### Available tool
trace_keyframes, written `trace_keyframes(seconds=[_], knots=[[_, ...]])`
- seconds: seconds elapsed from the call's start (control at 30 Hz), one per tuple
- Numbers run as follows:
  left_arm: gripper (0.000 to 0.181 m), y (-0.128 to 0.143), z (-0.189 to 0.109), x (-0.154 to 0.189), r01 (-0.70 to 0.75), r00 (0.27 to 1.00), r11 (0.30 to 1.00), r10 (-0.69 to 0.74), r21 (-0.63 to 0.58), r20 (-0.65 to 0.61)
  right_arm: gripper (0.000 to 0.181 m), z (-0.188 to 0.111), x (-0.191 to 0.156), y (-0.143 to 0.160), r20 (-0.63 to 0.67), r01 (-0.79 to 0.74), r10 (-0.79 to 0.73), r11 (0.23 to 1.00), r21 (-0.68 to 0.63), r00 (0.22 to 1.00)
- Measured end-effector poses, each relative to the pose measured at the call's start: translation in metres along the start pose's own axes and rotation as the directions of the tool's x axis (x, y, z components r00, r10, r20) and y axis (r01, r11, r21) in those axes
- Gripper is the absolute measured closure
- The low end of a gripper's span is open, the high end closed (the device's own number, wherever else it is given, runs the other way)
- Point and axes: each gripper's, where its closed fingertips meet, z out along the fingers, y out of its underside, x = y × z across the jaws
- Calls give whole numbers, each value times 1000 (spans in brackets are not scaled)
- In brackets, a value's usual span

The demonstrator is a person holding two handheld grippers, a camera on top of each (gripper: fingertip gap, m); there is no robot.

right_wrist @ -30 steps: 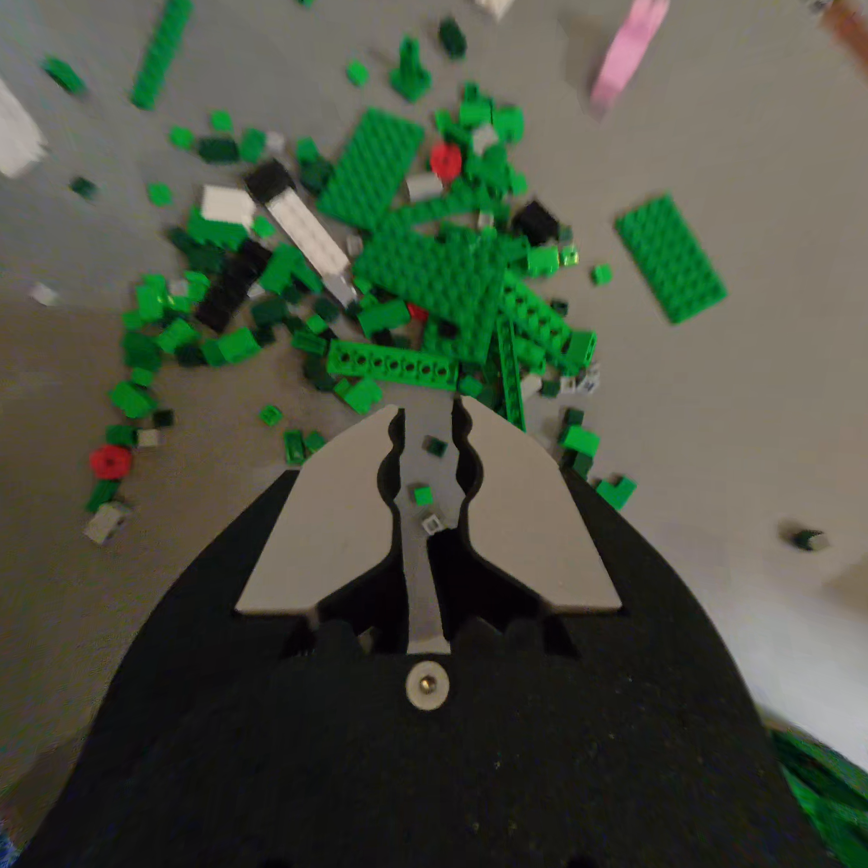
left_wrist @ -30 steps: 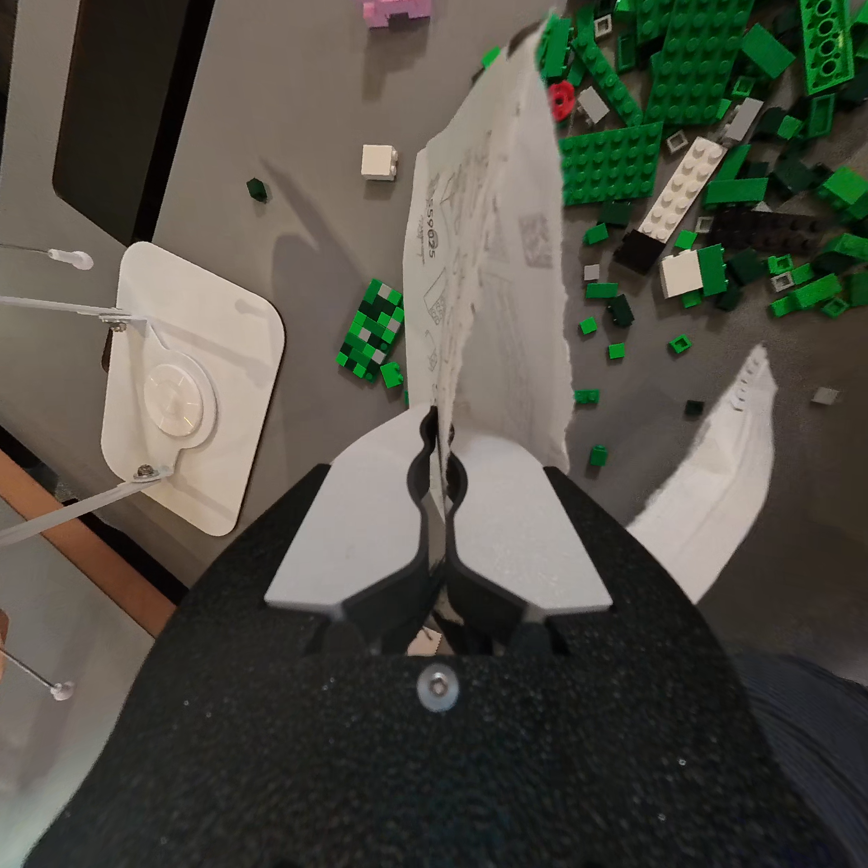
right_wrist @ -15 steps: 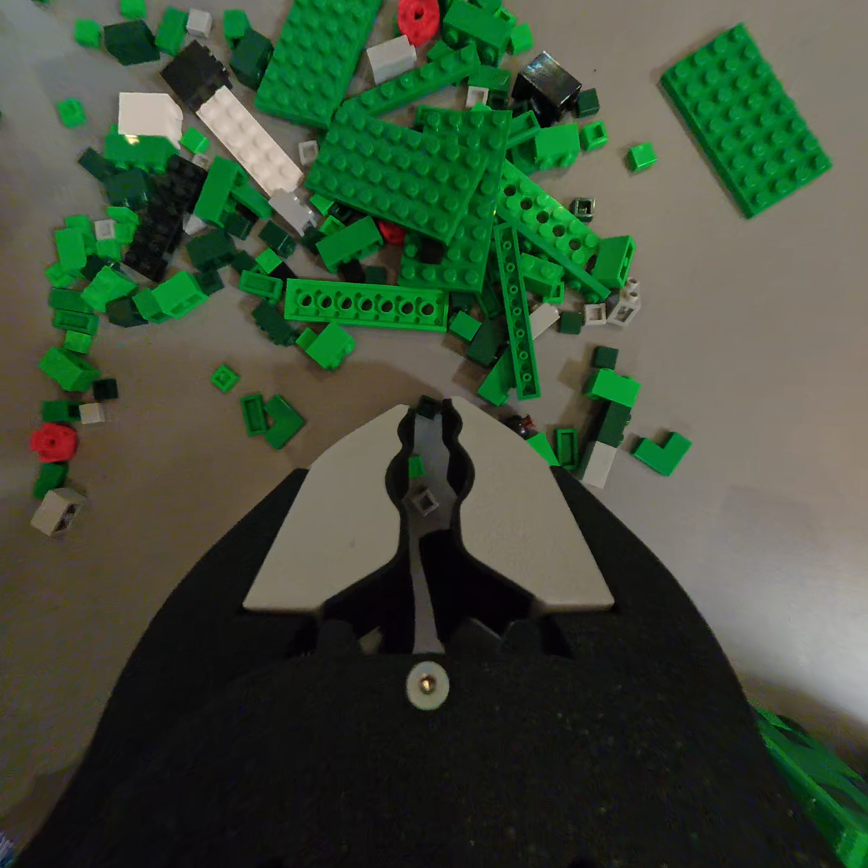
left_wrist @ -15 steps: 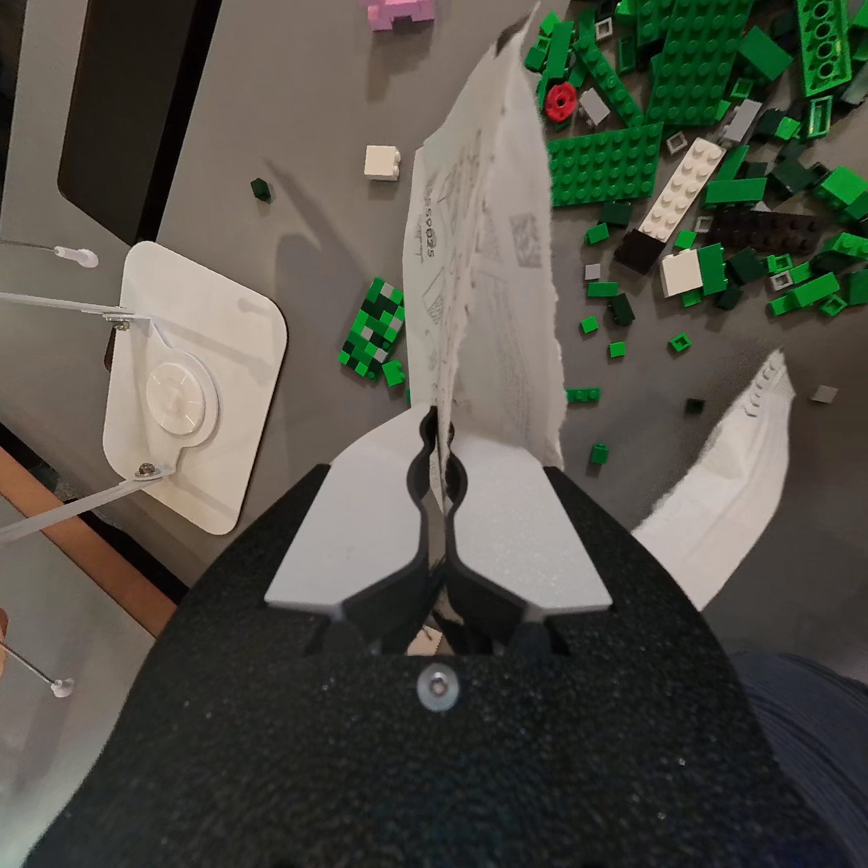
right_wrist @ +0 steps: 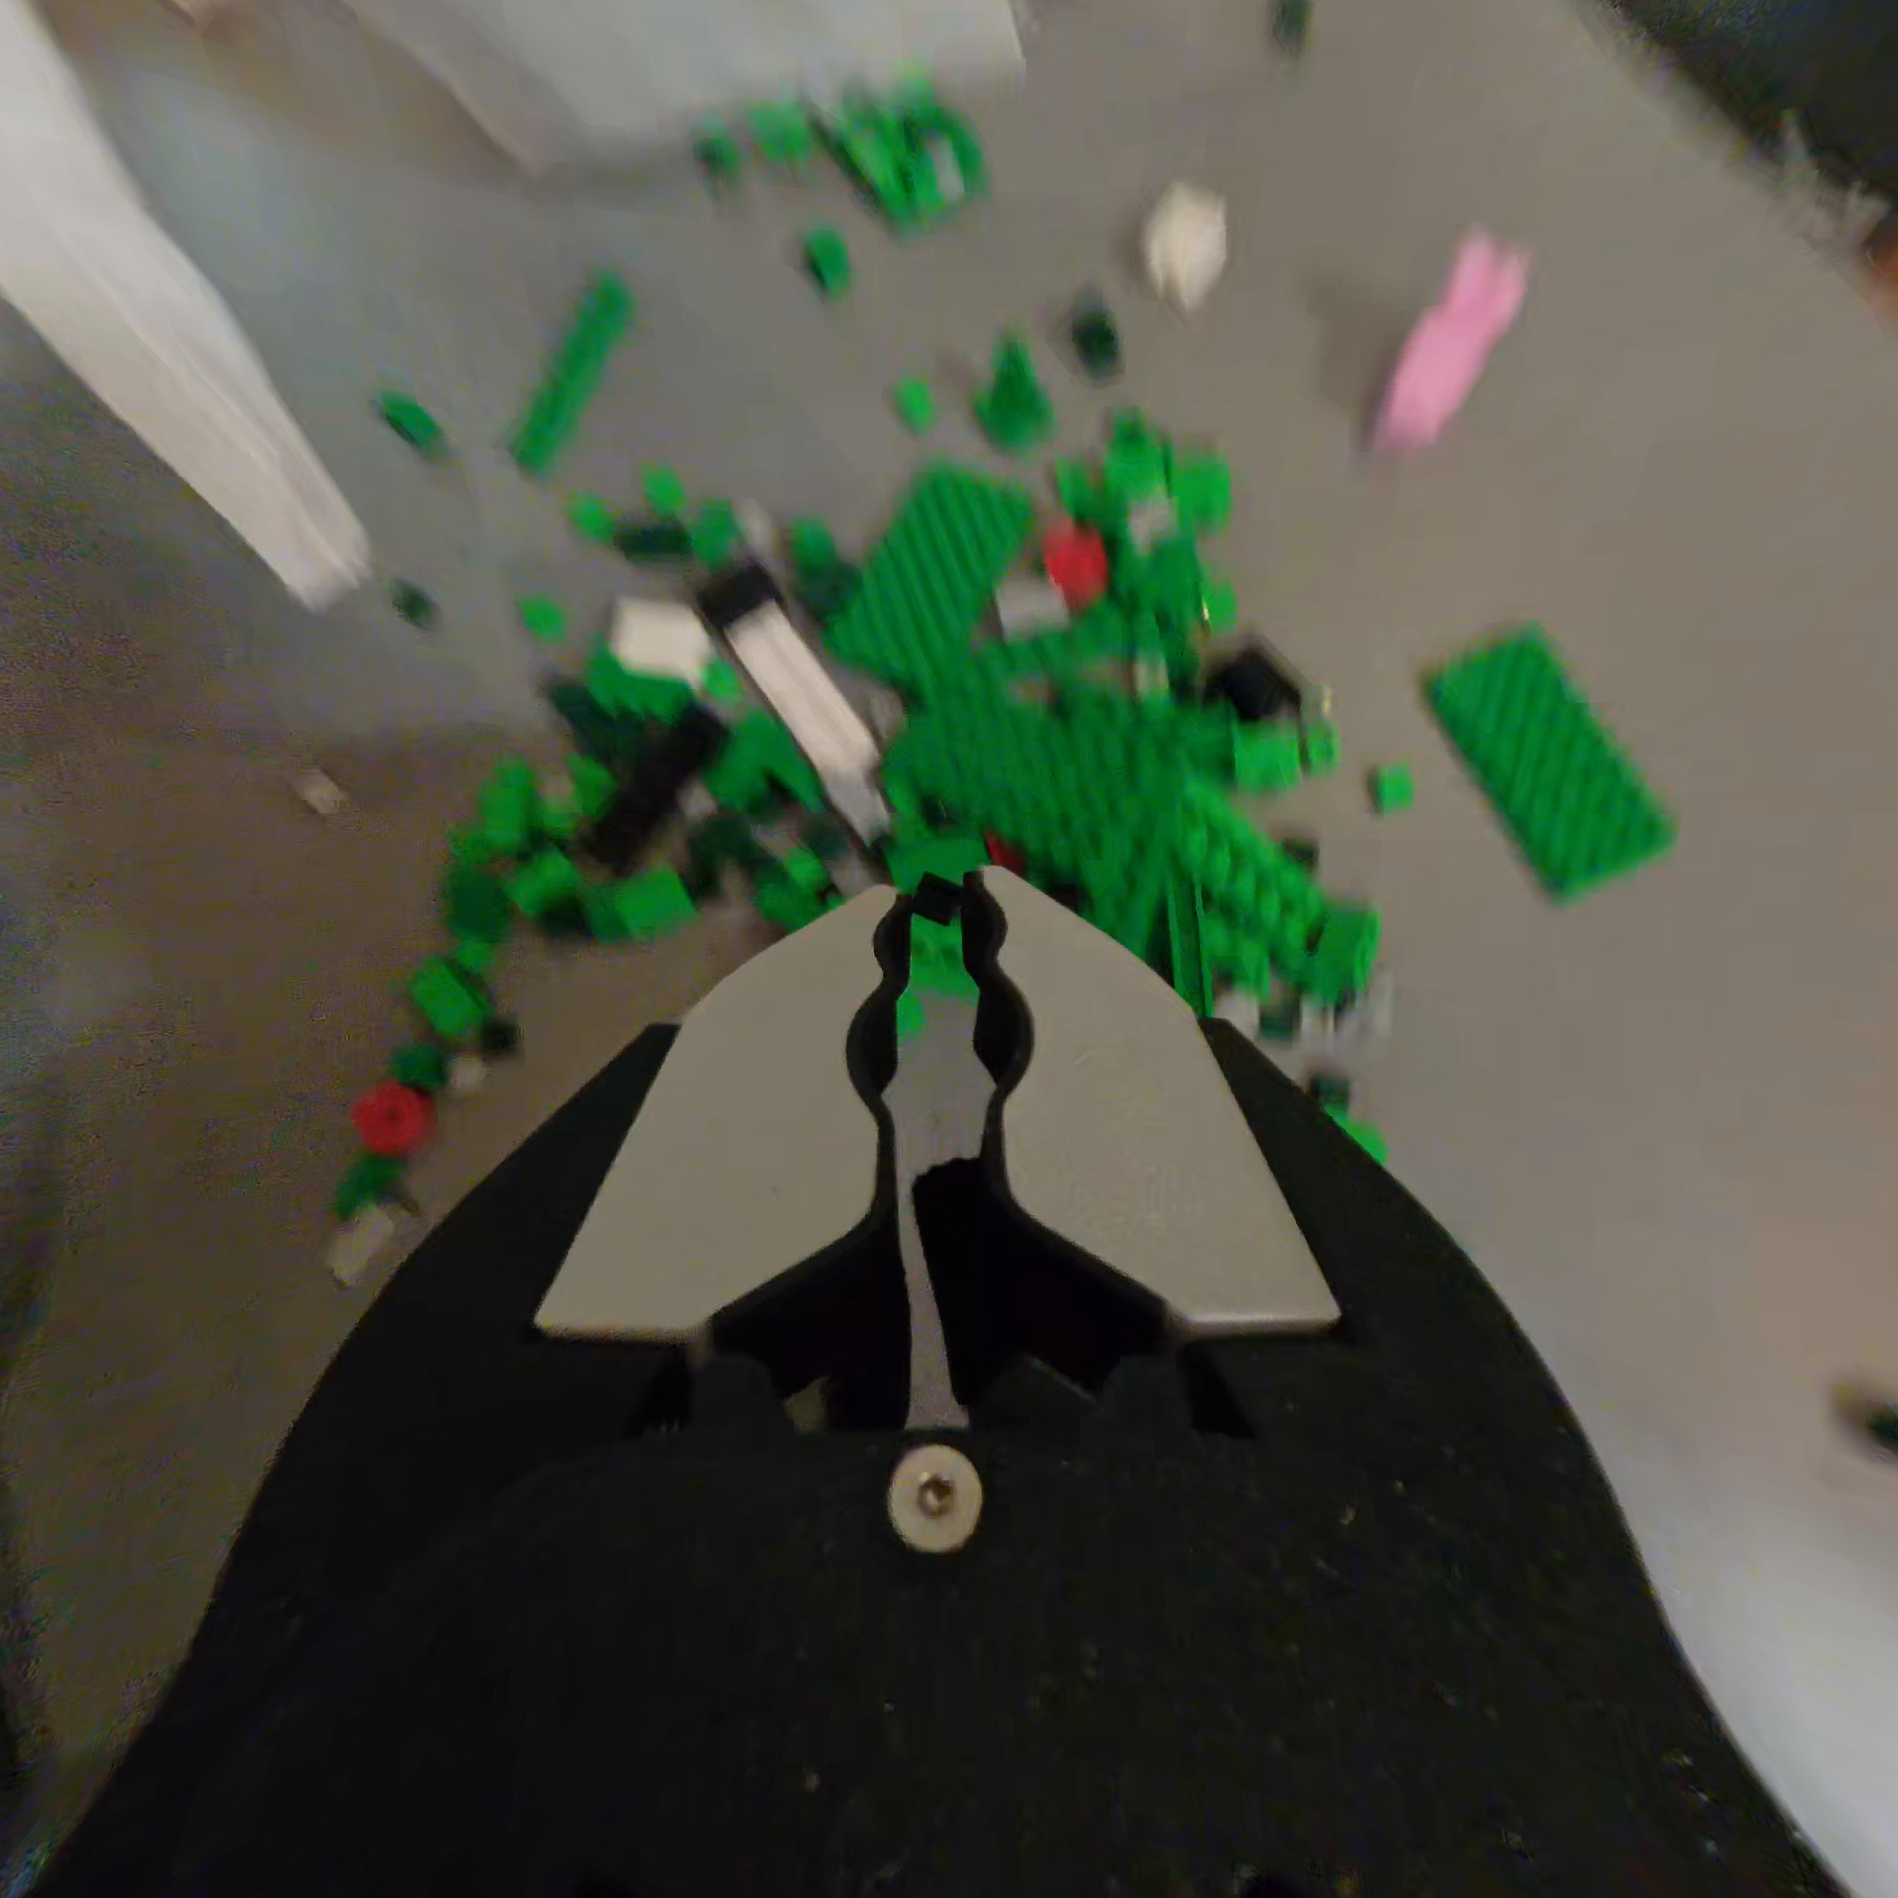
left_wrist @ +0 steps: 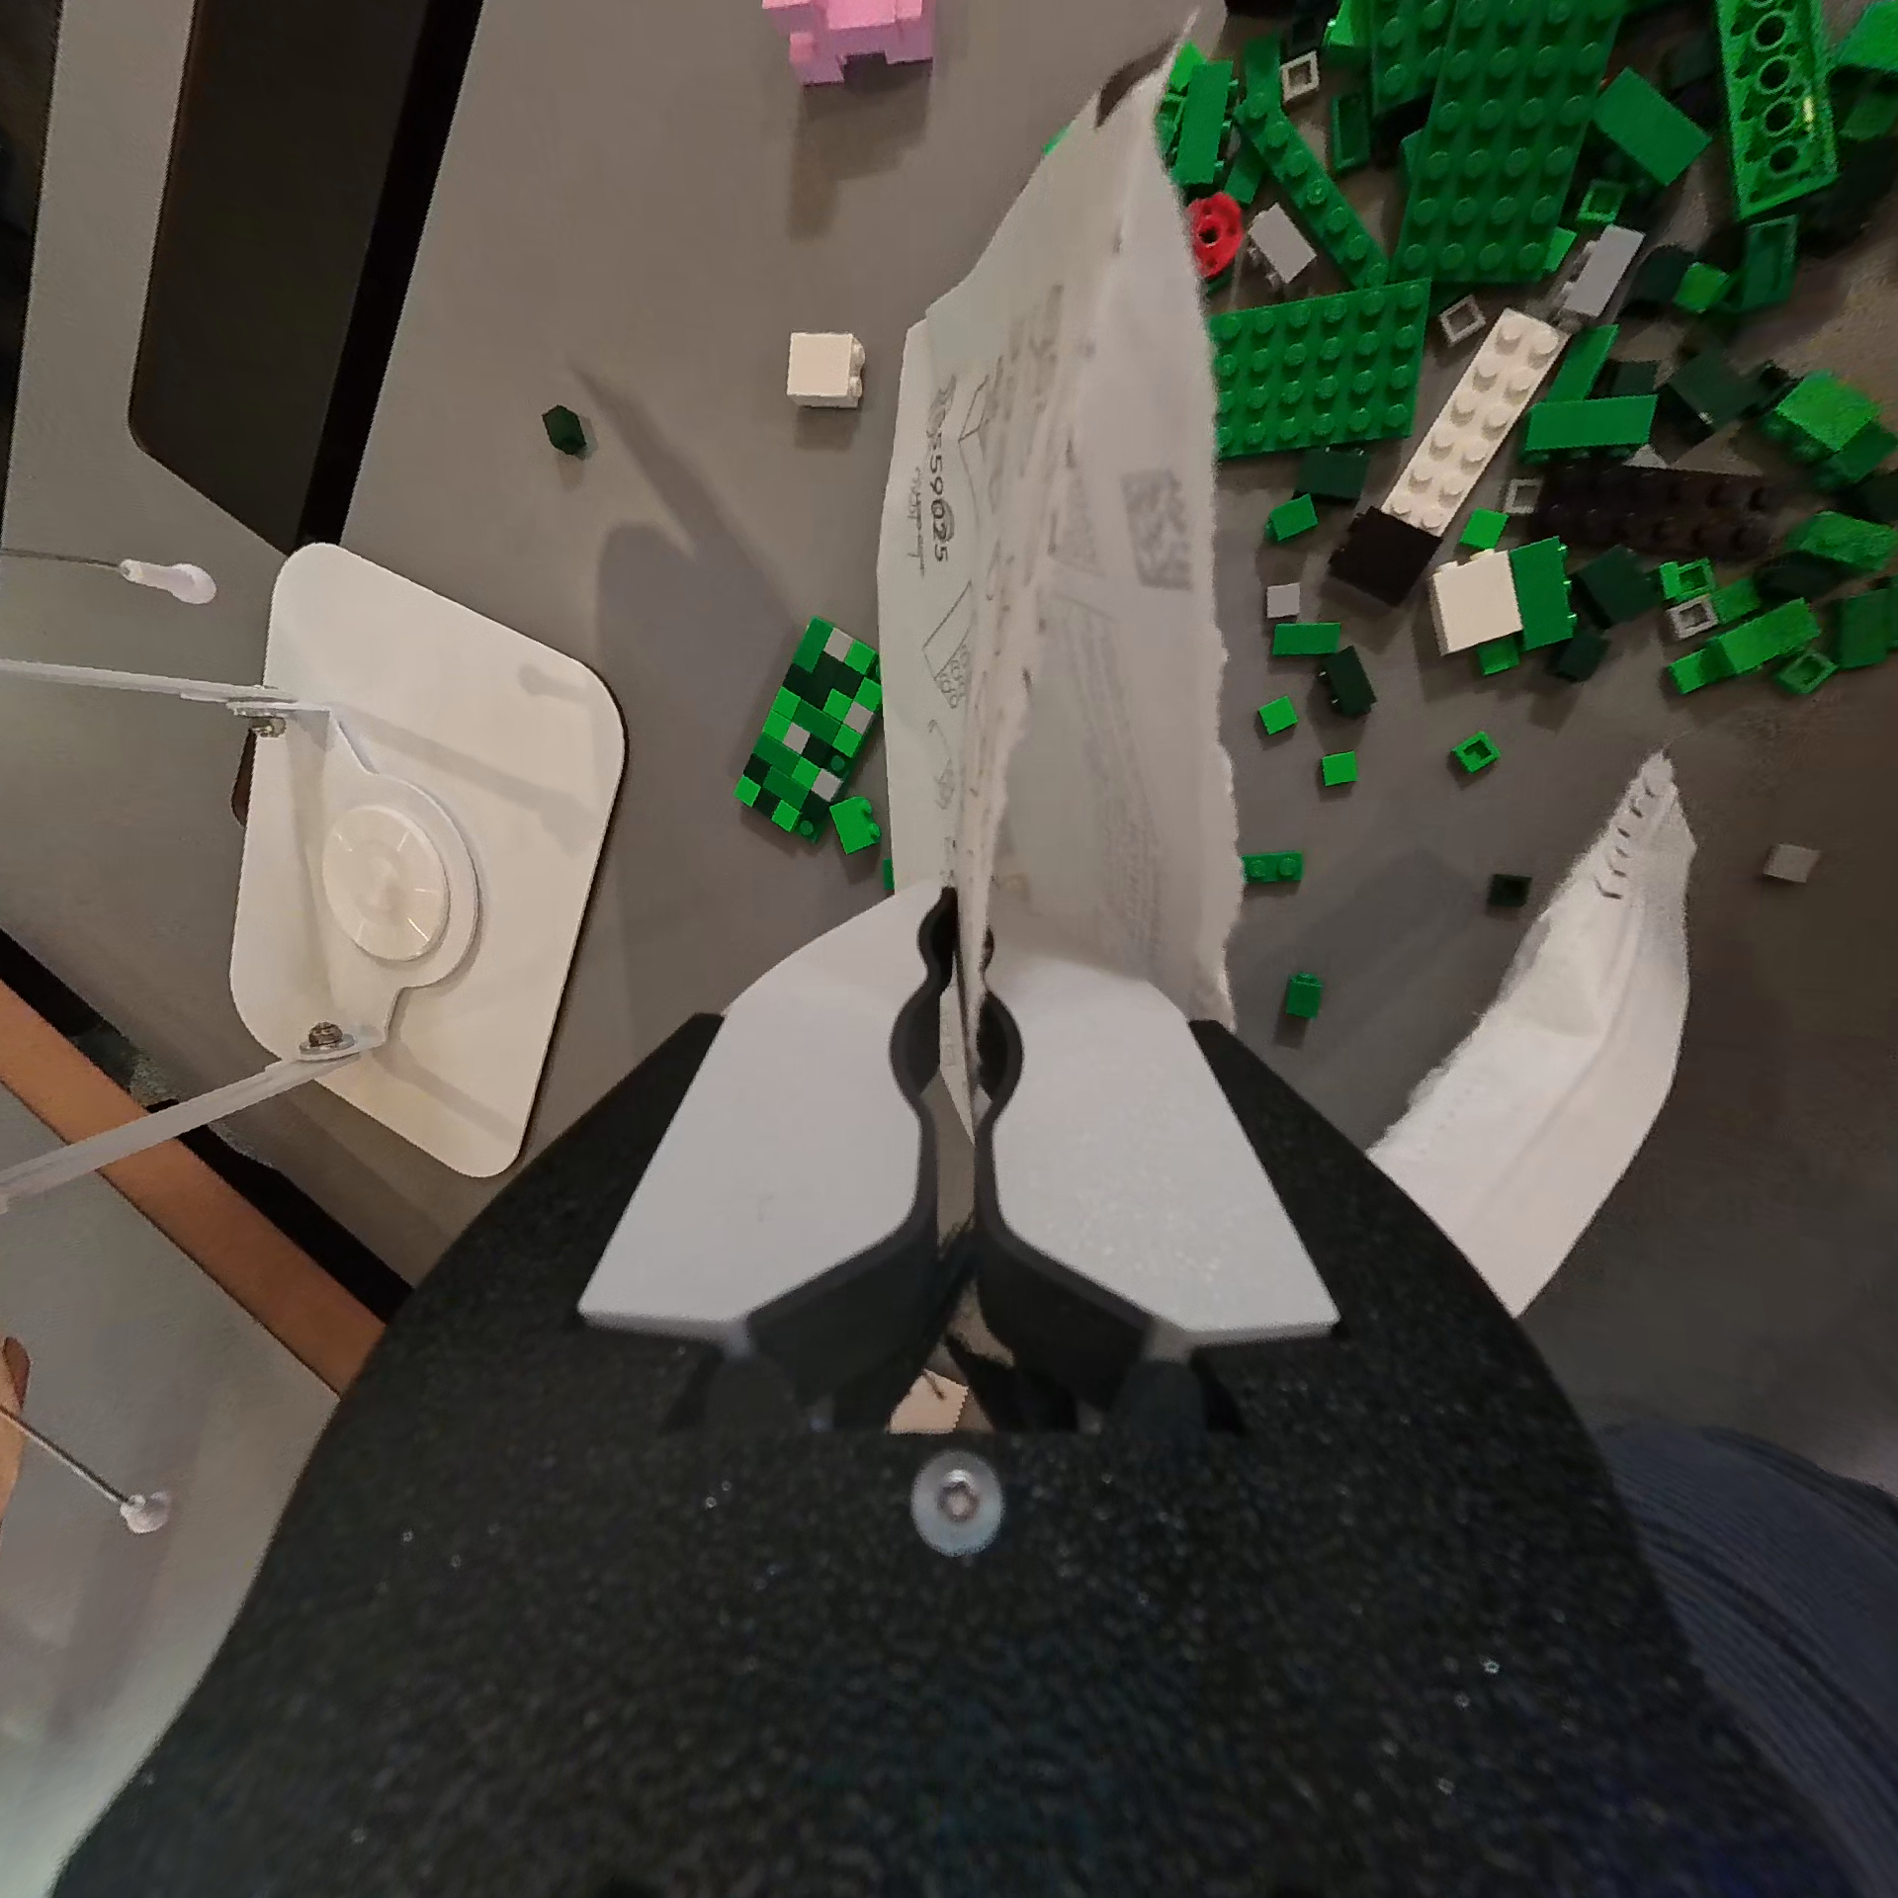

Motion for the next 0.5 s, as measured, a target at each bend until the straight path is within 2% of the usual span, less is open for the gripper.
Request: trace_keyframes(seconds=[0.13, 0.27, 0.4, 0.5], knots=[[181, -2, 0, 3, -14, 1000, 1000, 14, -5, 4, 172, -5, -50, -100, 82, 146, -171, 957, 249, 982], [181, -4, 1, 5, -24, 1000, 1000, 24, -12, 7, 172, -3, -89, -167, 105, 237, -298, 890, 389, 949], [181, -4, 0, 5, -26, 1000, 1000, 26, -16, 11, 172, 12, -104, -191, 88, 291, -351, 873, 391, 932], [181, -5, -2, 5, -28, 999, 1000, 28, -10, 17, 172, 25, -94, -193, 0, 334, -355, 880, 337, 935]])
